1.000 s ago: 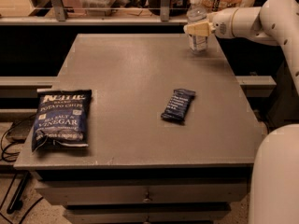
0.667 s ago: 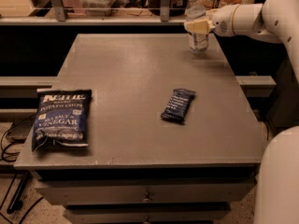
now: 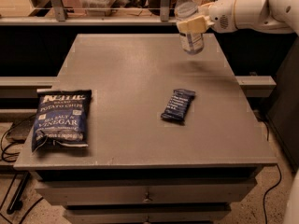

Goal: Move blue plastic bottle near blue chip bag

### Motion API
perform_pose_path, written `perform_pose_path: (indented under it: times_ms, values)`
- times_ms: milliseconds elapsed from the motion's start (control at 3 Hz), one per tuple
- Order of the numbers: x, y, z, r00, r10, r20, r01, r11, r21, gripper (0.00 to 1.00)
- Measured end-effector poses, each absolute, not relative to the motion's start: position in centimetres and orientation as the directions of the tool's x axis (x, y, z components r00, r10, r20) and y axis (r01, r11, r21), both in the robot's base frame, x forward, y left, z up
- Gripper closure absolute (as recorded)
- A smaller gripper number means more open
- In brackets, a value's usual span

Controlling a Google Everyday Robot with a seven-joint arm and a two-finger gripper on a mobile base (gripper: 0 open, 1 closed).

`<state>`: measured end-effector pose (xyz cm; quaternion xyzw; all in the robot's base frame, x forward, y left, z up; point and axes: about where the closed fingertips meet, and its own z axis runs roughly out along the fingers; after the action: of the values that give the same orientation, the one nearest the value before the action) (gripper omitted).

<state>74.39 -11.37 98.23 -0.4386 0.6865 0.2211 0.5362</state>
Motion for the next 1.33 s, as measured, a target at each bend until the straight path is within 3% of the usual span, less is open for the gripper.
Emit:
perform_pose_path:
  times_ms: [333,667,1333]
  values:
    - [68.1,-9.1,99.2,-0.07,-0.392,-0.917,-0.884,0.451,-0.125,1.0]
    - [68.7,-9.0,98.8,-0.071,-0.389,-0.918,-0.883,0.452,-0.123,1.0]
    - [66.0,-1.6,99.5,-0.046,-0.275,-0.96,-0.949,0.313,-0.044,1.0]
